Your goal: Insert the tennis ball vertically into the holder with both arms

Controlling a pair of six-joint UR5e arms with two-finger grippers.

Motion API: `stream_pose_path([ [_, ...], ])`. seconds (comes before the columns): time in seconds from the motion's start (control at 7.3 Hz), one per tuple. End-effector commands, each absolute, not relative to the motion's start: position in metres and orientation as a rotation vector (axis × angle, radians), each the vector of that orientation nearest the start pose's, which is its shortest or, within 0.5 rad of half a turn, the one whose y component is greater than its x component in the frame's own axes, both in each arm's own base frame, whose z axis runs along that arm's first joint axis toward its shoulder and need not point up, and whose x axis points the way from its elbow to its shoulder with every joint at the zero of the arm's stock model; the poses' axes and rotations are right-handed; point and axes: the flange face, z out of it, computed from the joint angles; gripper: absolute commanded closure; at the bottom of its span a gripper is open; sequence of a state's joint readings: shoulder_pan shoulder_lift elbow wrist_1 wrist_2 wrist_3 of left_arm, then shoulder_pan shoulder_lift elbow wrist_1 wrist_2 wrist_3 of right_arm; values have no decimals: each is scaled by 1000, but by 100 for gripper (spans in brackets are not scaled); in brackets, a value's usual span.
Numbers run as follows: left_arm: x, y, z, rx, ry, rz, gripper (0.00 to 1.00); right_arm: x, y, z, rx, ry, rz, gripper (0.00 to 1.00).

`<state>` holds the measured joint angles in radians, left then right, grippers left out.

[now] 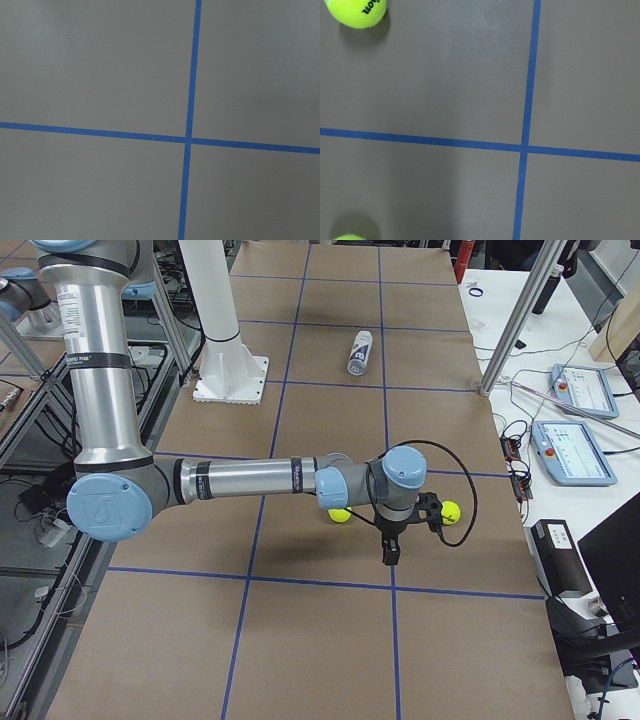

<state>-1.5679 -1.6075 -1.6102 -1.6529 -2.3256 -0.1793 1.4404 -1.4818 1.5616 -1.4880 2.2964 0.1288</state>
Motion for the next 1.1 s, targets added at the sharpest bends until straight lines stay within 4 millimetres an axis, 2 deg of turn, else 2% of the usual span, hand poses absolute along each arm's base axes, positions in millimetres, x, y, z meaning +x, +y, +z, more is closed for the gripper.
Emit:
stream_pose_path([
  [0.0, -63, -517, 613, 80, 764, -108, 0, -4, -543, 612, 60, -737, -62, 1],
  [0.55, -60, -518, 613, 76, 763, -107, 0, -4, -544, 614, 56, -737, -59, 1],
  [0.96, -60, -509, 626, 49, 760, -120, 0, -4, -543, 616, 53, -737, -59, 1],
])
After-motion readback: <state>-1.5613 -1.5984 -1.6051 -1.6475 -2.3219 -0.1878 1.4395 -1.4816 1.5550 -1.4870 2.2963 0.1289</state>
